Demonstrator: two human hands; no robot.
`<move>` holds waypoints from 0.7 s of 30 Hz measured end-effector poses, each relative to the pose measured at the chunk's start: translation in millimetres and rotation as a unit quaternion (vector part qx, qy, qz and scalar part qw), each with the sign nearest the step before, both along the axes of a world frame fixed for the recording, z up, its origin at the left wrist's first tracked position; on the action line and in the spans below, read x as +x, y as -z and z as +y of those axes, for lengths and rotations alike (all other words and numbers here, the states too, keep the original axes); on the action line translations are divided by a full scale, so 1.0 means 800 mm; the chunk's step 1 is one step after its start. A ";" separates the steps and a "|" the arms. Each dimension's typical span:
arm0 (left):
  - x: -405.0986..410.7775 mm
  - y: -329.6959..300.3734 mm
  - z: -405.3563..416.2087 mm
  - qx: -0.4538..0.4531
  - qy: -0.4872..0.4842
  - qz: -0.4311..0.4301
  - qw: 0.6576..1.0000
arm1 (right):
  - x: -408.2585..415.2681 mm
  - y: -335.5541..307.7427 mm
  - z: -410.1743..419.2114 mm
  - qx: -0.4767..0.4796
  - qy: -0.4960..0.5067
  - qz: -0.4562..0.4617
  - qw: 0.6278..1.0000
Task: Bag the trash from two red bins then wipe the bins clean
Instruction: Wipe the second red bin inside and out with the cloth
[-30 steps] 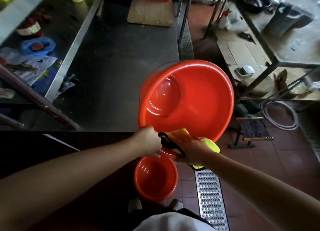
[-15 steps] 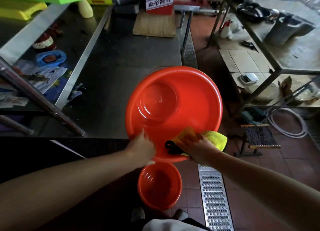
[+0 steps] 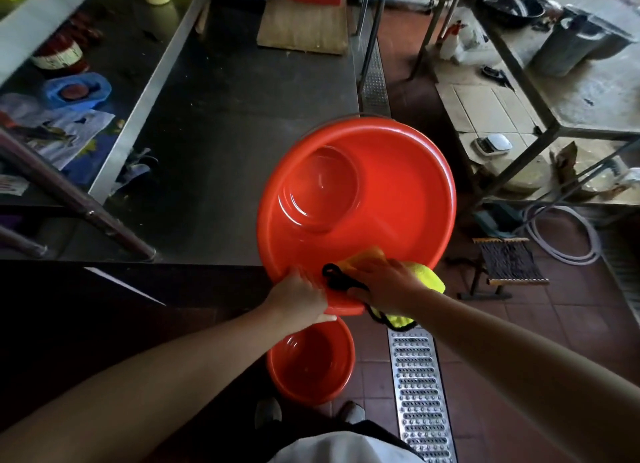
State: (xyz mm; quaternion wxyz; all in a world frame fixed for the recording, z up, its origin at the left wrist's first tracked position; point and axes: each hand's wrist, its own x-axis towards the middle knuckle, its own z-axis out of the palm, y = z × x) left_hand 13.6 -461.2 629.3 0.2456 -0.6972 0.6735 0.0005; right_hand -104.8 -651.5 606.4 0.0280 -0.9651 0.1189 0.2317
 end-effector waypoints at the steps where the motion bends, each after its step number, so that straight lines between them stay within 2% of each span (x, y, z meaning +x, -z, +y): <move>1: -0.001 -0.003 0.001 -0.001 0.005 -0.005 1.000 | 0.003 -0.003 -0.007 -0.026 0.014 0.004 1.000; 3: -0.007 -0.011 0.004 0.008 0.014 0.016 1.000 | 0.010 -0.006 -0.014 -0.083 0.044 0.013 0.995; 5: -0.012 -0.015 0.004 0.014 0.025 0.052 0.998 | 0.020 -0.003 0.004 -0.079 0.084 0.017 0.993; 8: -0.014 -0.019 0.002 0.023 0.008 0.052 0.998 | 0.031 0.007 0.049 0.104 0.112 -0.011 0.988; 10: -0.016 -0.018 0.006 0.033 0.000 0.034 0.999 | 0.028 0.011 0.050 0.165 0.102 -0.026 0.981; 11: -0.018 -0.017 0.008 0.041 0.002 0.030 0.999 | 0.028 0.013 0.037 0.142 0.103 -0.026 0.984; 14: -0.024 -0.019 0.010 0.057 0.011 0.025 0.998 | 0.029 0.026 0.004 -0.014 0.134 0.013 0.991; 15: -0.025 -0.020 0.009 0.068 0.004 0.023 0.997 | 0.034 0.032 0.008 -0.022 0.143 0.021 0.989; 17: -0.027 -0.024 0.010 0.102 0.005 0.004 0.995 | 0.047 0.043 0.034 0.055 0.151 0.015 0.987; 19: -0.026 -0.024 0.018 0.119 0.009 -0.058 0.991 | 0.049 0.052 0.057 0.150 0.140 -0.002 0.979; 21: -0.025 -0.021 0.023 0.088 0.002 -0.066 0.994 | 0.044 0.056 0.047 0.165 0.121 -0.025 0.978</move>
